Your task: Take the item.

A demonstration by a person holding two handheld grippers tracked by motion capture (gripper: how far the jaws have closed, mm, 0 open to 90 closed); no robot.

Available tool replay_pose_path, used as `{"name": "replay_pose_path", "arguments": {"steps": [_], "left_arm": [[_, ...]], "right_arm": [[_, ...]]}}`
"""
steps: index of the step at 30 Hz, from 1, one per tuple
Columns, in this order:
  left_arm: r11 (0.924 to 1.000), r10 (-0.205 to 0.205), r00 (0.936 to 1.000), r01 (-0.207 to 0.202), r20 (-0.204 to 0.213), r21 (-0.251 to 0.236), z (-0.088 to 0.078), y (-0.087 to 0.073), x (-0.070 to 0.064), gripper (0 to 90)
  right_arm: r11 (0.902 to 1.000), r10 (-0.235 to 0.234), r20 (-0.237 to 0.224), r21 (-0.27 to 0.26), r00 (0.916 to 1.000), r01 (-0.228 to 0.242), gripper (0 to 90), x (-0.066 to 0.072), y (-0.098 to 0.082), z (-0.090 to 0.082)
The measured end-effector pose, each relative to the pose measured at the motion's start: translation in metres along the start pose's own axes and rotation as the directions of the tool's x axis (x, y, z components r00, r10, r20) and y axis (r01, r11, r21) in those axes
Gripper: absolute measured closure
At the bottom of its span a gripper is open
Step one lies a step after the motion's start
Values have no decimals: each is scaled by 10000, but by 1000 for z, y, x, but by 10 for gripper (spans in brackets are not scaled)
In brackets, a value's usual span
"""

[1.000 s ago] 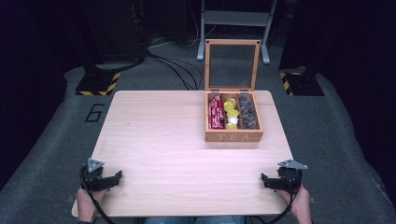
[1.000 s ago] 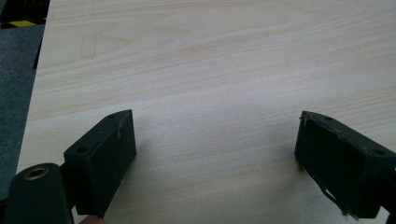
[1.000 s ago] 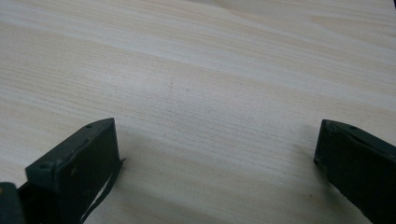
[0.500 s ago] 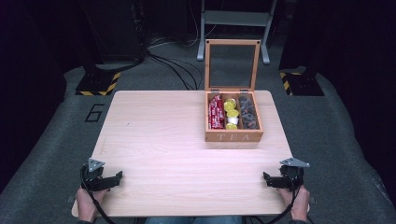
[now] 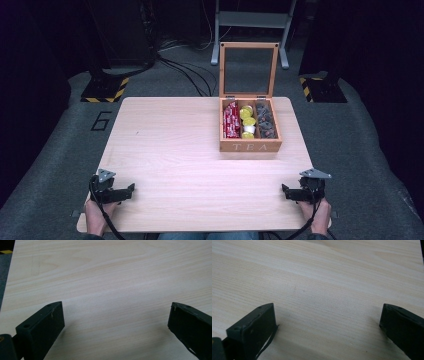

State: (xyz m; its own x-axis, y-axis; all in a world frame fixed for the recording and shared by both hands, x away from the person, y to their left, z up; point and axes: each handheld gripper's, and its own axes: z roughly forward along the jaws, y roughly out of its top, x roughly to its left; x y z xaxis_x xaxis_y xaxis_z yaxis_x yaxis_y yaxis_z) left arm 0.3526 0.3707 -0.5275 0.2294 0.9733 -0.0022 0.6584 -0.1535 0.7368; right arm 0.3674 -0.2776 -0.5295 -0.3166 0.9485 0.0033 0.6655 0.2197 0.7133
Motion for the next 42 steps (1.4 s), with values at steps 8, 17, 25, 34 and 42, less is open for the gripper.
{"name": "replay_pose_path", "arguments": {"steps": [8, 17, 25, 34, 42], "left_arm": [[9994, 212, 9995, -206, 223, -289, -2, 14, -9, 3], [9979, 594, 9968, -578, 534, -302, 0, 29, -20, 3], [9946, 990, 9921, -962, 764, -395, 3, 46, -35, 3], [9871, 1535, 9830, -1479, 1004, -604, 4, 66, -50, 5], [9801, 1938, 9737, -1867, 1196, -679, 7, 81, -63, 8]], "right_arm": [[9999, 121, 95, -91, 9999, -121, 4, 1, 0, 1], [10000, -26, 25, -66, 10000, 26, 6, 0, 0, 0], [10000, 18, 60, -92, 10000, -18, 11, 0, -1, 0], [9999, 14, 67, -101, 10000, -13, 13, -1, -1, 0], [9999, 33, 76, -103, 10000, -32, 15, -1, -1, 0]]}}
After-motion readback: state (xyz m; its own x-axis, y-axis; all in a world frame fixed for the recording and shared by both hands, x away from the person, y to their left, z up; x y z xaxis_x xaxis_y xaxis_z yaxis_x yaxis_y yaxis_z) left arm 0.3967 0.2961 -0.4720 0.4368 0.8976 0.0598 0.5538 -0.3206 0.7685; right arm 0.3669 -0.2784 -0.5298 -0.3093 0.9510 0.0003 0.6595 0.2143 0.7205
